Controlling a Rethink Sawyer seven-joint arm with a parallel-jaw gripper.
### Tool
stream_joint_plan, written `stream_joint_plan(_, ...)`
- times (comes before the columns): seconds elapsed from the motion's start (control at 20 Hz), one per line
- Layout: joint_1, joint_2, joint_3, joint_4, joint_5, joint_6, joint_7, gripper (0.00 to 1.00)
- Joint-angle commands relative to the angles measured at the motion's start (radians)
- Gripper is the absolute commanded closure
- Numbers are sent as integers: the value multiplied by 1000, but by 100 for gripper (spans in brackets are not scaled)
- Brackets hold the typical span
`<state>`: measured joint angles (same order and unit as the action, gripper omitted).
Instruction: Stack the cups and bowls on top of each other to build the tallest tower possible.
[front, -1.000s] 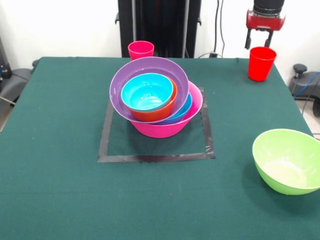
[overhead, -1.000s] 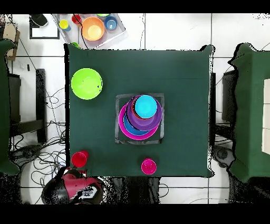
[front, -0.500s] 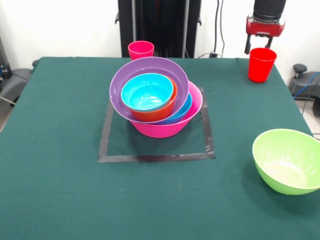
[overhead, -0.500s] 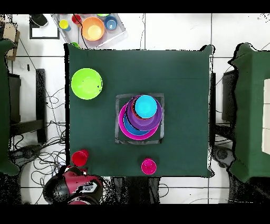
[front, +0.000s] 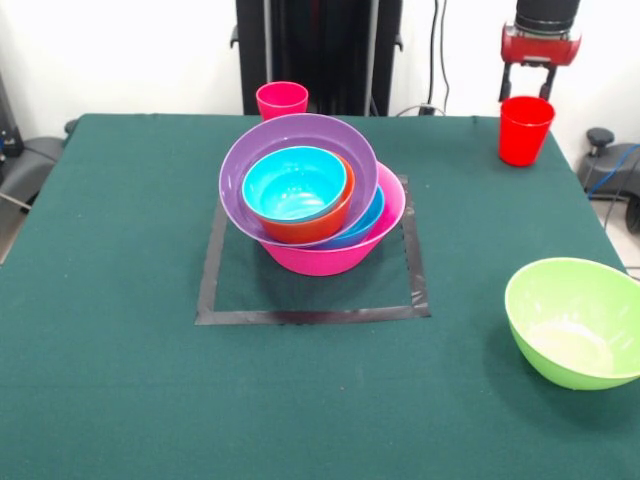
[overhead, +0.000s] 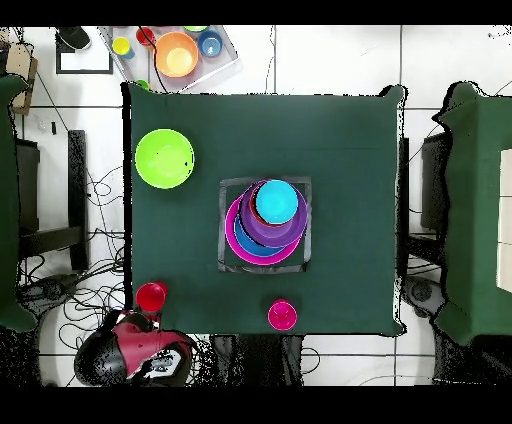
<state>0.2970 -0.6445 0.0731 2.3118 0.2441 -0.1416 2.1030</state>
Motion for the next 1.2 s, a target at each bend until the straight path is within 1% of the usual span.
stream_joint_plan(0.05, 34, 12, 19, -127, 102, 118, 179, 0)
stream_joint_plan(0.2, 75, 20, -17, -180, 149, 161, 178, 0)
stream_joint_plan(0.3, 80, 31, -35, -201, 154, 175, 160, 0)
stream_joint_plan(0.35, 76, 39, -36, -205, 152, 170, 154, 0)
stream_joint_plan(0.45, 63, 77, -33, -217, 143, 131, 142, 0)
stream_joint_plan(0.5, 52, 105, -27, -219, 134, 94, 143, 0)
stream_joint_plan(0.6, 38, 122, -21, -215, 119, 68, 146, 0)
stream_joint_plan(0.7, 29, 98, -25, -199, 108, 87, 144, 0)
stream_joint_plan(0.85, 31, 31, -43, -169, 104, 149, 142, 0)
stream_joint_plan(0.9, 30, -2, -49, -151, 102, 177, 142, 0)
stream_joint_plan(1.0, 25, -39, -50, -132, 97, 203, 142, 0)
stream_joint_plan(1.2, 23, -48, -45, -136, 98, 210, 148, 0)
